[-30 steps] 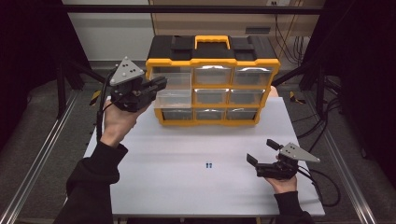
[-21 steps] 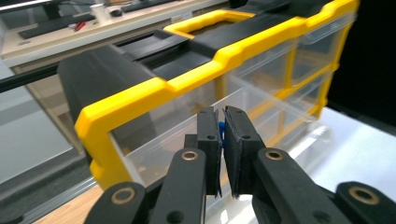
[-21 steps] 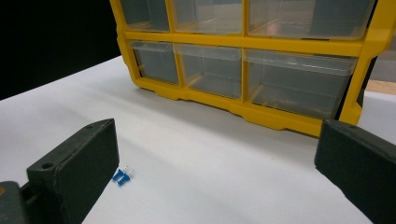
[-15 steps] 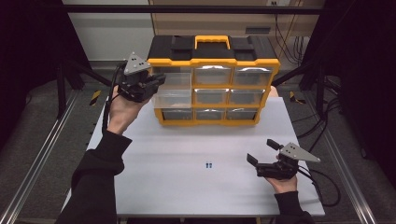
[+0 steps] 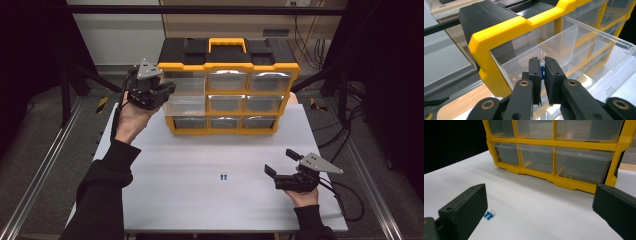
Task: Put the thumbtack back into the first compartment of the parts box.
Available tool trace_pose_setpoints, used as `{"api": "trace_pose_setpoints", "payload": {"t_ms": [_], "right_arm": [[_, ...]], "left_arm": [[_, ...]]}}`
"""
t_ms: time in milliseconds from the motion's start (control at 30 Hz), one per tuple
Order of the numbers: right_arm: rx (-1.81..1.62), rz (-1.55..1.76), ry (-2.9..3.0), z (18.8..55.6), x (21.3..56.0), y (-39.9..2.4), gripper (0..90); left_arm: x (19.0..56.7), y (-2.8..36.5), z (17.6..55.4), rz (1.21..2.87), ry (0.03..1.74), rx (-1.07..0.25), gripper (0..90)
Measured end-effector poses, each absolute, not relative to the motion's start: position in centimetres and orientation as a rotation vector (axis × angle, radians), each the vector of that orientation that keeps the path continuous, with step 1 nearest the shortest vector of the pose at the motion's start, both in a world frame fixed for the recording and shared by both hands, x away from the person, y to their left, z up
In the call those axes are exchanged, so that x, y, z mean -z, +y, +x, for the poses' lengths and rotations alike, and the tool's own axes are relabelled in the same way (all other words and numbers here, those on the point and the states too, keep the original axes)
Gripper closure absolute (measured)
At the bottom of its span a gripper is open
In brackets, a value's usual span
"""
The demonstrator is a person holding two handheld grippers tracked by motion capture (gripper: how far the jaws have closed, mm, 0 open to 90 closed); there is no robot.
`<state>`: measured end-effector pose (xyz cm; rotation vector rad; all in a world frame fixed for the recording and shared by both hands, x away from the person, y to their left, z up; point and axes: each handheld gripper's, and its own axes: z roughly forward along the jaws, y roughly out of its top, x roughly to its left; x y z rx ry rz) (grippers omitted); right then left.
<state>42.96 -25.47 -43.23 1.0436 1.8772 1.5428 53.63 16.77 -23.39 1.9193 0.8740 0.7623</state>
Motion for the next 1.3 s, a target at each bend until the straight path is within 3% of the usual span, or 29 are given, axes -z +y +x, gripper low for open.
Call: {"api": "trace_pose_setpoints", "payload": {"t_ms": [133,467,633,867,1300], "right_arm": [[-1.543,1.043,1.877,42.9,43.2,-25.5,0.7],[-1.551,1.055,1.867,42.9,43.1,-25.5,0.7],[-1.551,1.052,1.869,42.9,43.1,-25.5,0.7],[-1.565,1.064,1.854,42.9,43.1,-25.4,0.7],[-1.544,1.074,1.869,42.9,43.2,-25.3,0.7]], "left_arm": [[23.0,17.1,53.3,1.883,0.855,-0.743,70.7],[22.7,18.4,50.1,1.742,0.785,-0.719,27.7],[23.9,19.2,48.3,1.736,0.763,-0.732,13.7],[26.2,20.3,46.0,1.707,0.746,-0.711,5.2],[33.2,19.5,44.0,1.675,0.75,-0.619,3.4]]}}
